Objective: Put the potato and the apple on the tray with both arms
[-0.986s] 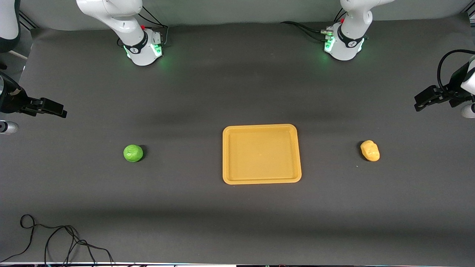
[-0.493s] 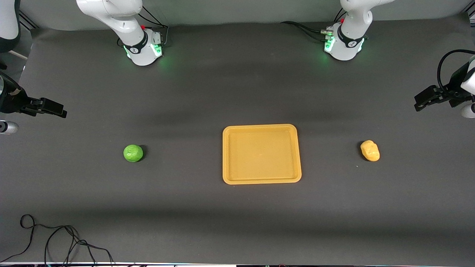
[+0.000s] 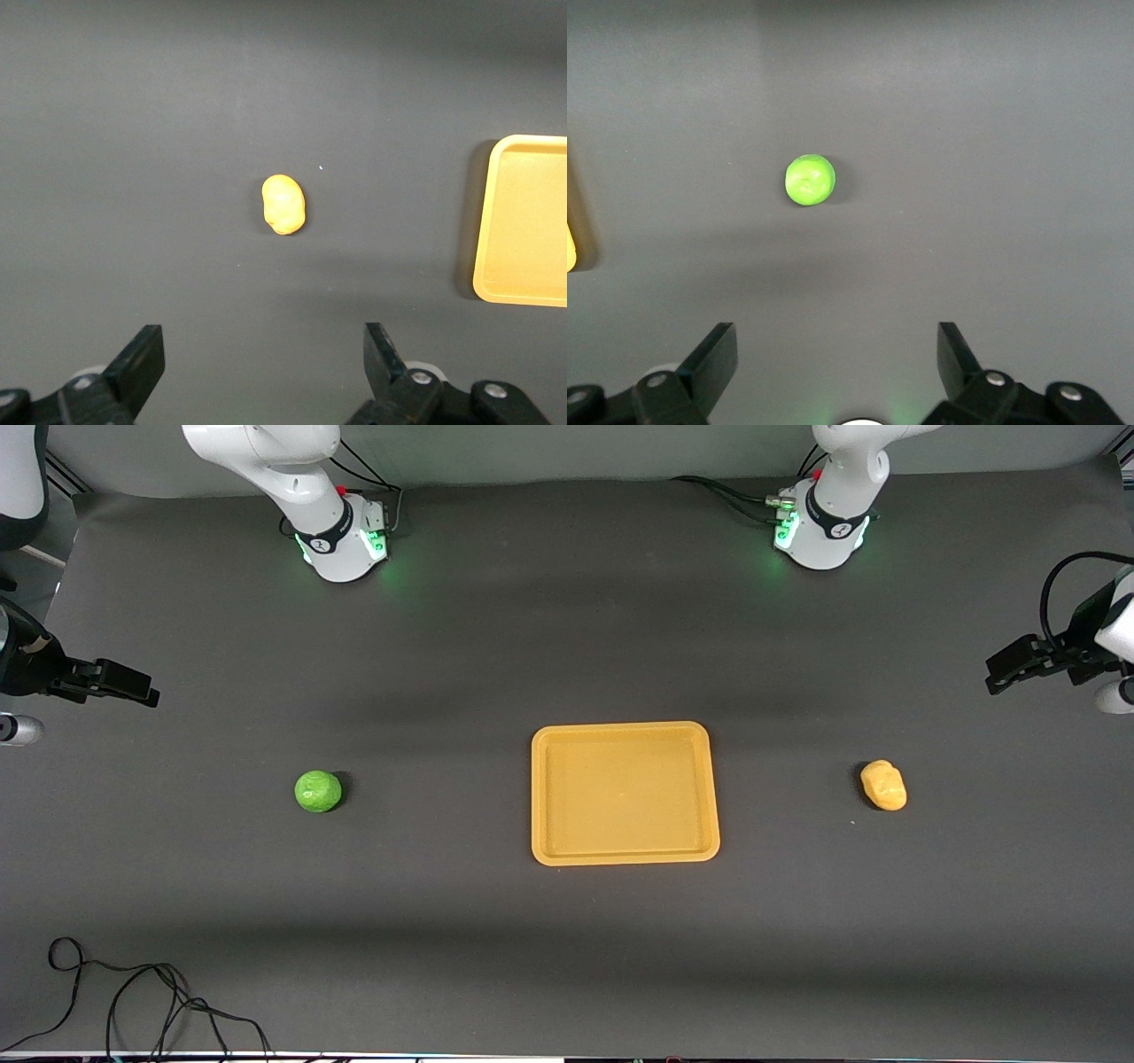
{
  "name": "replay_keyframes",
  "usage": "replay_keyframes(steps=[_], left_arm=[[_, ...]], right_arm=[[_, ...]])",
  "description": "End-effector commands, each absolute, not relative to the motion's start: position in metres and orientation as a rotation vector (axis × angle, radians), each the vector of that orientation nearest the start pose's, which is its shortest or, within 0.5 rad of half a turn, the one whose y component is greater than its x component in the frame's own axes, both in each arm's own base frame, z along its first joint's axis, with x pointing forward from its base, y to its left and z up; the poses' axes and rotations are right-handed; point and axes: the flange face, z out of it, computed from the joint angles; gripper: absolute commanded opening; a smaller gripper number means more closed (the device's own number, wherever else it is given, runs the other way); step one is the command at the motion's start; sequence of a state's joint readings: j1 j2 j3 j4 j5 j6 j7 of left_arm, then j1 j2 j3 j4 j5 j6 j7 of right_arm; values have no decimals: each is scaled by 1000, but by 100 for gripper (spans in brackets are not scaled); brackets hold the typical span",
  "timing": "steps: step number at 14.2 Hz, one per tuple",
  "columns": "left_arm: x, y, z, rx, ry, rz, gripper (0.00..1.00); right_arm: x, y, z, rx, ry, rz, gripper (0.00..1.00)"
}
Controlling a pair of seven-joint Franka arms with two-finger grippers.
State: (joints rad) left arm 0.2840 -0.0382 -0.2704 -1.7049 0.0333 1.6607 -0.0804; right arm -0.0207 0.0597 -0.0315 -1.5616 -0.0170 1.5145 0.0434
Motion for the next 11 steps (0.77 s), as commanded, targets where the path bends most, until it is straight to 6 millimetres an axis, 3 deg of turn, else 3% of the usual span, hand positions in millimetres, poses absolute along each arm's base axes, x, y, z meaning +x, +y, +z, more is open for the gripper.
replay_keyframes(steps=[1, 4, 7, 11], left_arm=[[552, 11, 584, -3089, -150, 25, 100], [566, 12, 554, -3087, -133, 90, 100], [583, -14, 512, -3024, -8, 170, 100], [599, -10, 470, -3051, -34, 243, 100]], right_arm=[[569, -32, 595, -3133, 120, 137, 100], [569, -32, 594, -3133, 123, 137, 100], [569, -32, 594, -3133, 120, 137, 100], [569, -32, 593, -3133, 120, 140, 100]])
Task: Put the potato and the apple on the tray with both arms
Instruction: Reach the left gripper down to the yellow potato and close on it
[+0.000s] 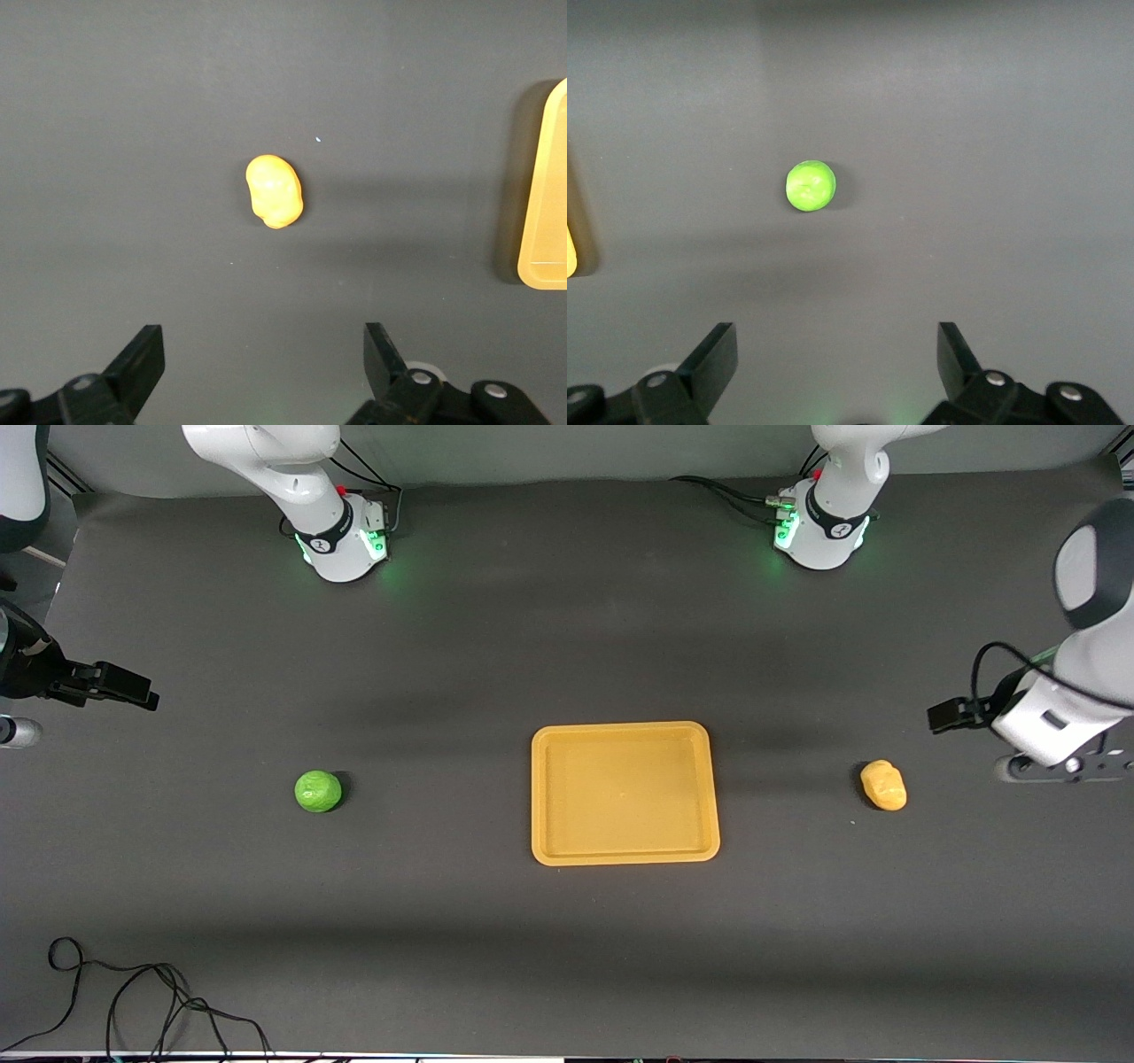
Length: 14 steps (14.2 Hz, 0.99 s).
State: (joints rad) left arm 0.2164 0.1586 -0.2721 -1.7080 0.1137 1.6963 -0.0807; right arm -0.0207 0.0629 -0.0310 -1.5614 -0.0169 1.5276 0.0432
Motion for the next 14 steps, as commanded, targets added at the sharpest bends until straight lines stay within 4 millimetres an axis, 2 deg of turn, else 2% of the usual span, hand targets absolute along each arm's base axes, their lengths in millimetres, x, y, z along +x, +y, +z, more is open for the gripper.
replay_keyframes(steps=[1, 3, 5, 7, 10, 14], left_arm=[[606, -5, 457, -3074, -50, 237, 100], [620, 7, 421, -3110, -85, 251, 100], [625, 7, 390, -3124, -86, 236, 100], [620, 17, 353, -3134, -111, 210, 100], [606, 21, 288, -3160, -123, 113, 100], [605, 25, 227, -3184, -138, 99, 100]], right_arm=[[569, -32, 593, -3133, 120, 139, 100], [569, -32, 593, -3133, 120, 139, 100], [569, -32, 593, -3133, 120, 139, 100], [569, -32, 592, -3133, 120, 142, 100], [570, -32, 591, -3133, 118, 144, 100], [570, -32, 592, -3133, 118, 137, 100]])
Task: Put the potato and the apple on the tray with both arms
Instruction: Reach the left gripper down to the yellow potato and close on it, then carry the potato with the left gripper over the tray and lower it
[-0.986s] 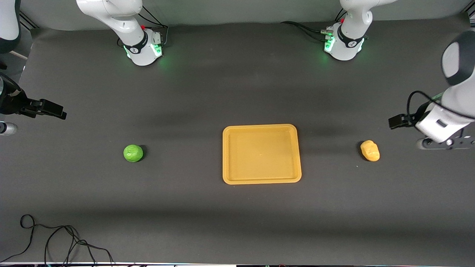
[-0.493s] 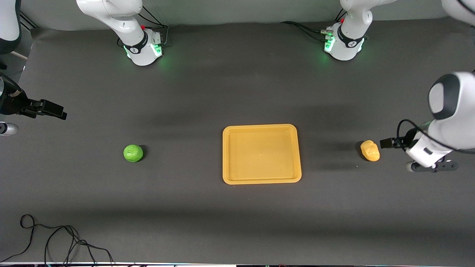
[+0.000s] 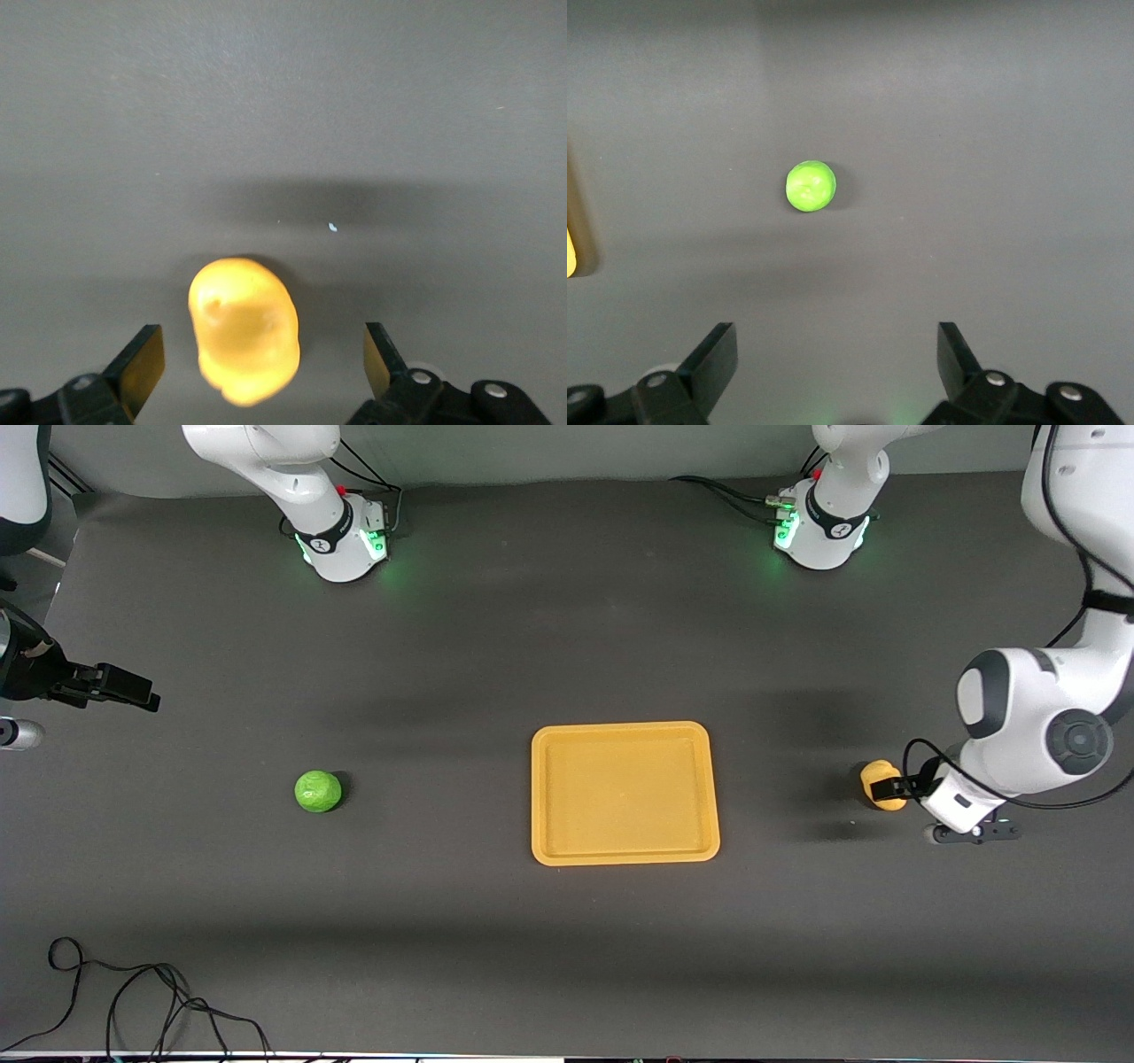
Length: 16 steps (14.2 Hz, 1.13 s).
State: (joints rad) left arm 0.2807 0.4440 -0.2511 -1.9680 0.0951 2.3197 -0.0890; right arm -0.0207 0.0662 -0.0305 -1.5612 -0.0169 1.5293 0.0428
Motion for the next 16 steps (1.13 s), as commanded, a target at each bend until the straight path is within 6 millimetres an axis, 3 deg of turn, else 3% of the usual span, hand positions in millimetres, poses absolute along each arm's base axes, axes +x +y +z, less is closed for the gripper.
replay_keyframes(steps=[1, 9, 11, 16], left_arm=[[602, 30, 220, -3183, -153, 104, 100], [588, 31, 198, -3182, -157, 170, 95], [587, 30, 196, -3180, -153, 185, 78], [584, 24, 203, -3169, -124, 260, 15]], right_arm=[[570, -32, 592, -3133, 118, 137, 100], [570, -32, 592, -3133, 115, 135, 100], [570, -32, 593, -3133, 118, 132, 100], [569, -32, 593, -3133, 118, 130, 100]])
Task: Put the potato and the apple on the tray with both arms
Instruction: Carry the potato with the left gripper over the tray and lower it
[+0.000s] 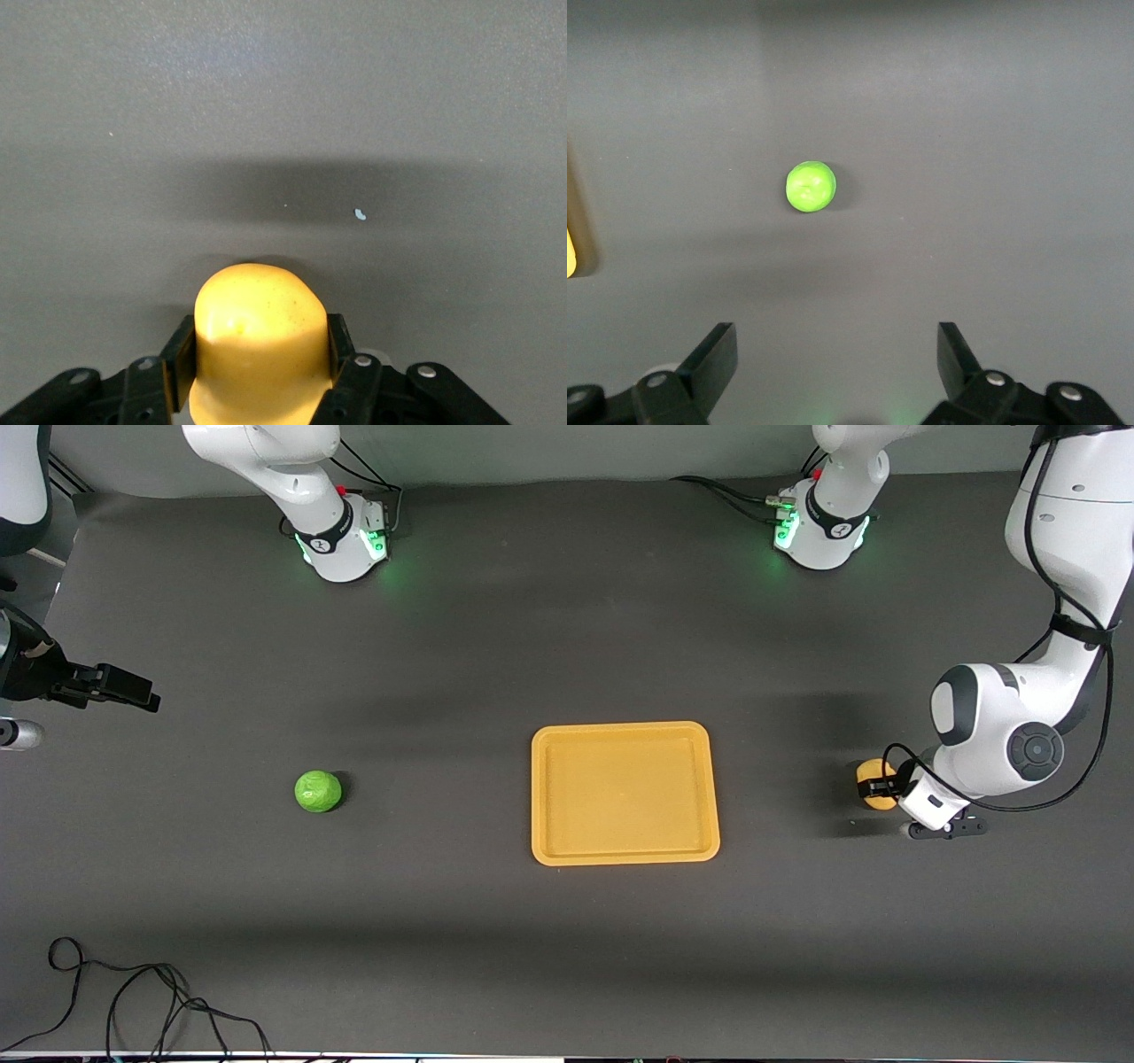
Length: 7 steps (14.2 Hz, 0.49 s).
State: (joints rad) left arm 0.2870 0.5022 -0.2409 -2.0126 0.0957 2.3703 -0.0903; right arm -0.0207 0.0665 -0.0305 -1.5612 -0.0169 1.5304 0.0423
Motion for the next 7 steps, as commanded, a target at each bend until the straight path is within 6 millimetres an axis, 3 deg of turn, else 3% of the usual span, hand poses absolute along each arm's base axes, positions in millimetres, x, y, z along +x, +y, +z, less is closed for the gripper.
replay_keyframes(steps=[1, 2, 3, 7], left_arm=[[585, 23, 215, -3162, -96, 283, 6], [589, 22, 235, -3154, -92, 296, 6], [599, 14, 266, -3142, -72, 300, 6], [631, -74, 388, -3104, 24, 458, 3]], right_arm=[[569, -32, 593, -3133, 118, 132, 100], [570, -32, 592, -3133, 118, 135, 100], [569, -32, 593, -3133, 118, 132, 100], [570, -32, 592, -3133, 118, 135, 100]])
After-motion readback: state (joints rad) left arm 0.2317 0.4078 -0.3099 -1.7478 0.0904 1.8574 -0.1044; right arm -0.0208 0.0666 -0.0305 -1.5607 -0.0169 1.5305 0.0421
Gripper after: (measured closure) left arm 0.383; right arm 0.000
